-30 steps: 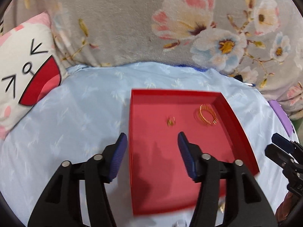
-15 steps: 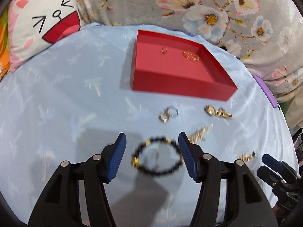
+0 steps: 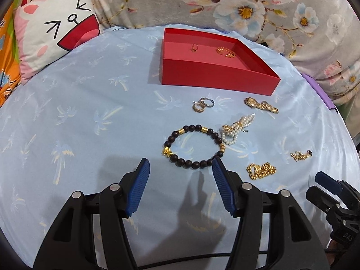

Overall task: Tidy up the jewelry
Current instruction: 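Grasp and lift the pearl necklace with the left tool while the right tool approaches the black bead bracelet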

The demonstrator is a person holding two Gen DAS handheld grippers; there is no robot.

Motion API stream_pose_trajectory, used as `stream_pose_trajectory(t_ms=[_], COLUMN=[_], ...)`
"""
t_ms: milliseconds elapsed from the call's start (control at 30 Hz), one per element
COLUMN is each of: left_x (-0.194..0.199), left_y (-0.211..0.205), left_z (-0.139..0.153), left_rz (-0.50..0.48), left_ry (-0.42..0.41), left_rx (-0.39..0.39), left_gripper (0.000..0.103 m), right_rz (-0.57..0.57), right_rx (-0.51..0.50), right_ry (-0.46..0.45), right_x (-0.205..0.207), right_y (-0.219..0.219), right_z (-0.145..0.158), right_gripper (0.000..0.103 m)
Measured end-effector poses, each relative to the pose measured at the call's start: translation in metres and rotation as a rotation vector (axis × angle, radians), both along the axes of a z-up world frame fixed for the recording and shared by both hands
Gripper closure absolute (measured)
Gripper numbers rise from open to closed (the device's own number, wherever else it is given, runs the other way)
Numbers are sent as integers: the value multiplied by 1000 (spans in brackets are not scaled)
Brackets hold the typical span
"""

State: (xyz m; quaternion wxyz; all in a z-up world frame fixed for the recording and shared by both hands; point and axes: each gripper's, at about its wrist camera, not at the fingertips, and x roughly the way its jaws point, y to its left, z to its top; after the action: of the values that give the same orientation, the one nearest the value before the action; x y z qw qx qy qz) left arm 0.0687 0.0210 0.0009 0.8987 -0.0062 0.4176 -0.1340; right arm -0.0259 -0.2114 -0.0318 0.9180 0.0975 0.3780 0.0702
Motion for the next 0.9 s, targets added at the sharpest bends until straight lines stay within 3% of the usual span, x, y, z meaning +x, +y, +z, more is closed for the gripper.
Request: stream_pose_trajectory(t_ms=[167,467,533,767,900], left_x=[7,33,43,51,47], left_y=[-10,-76,-86,-96,-89], left_z=[7,10,3,-9,-5], left_rz=[-33,-239,-260,-269,-263], left_ry=[-10,-48,-24,4,-10], left_rx=[-5,77,87,91,64], left_gripper=[47,48,51,84,86], right_rz=[-6,-29,-31,-17,-1], right_rx=[-11,9,15,24,34], right_ry=[-22,-26,-29,-26,-19], right_x=[8,6,6,11,16], right_y=[-4,-15,-17,-16,-10], right_z=[10,11,12,12,13], right_gripper=[41,41,41,41,41])
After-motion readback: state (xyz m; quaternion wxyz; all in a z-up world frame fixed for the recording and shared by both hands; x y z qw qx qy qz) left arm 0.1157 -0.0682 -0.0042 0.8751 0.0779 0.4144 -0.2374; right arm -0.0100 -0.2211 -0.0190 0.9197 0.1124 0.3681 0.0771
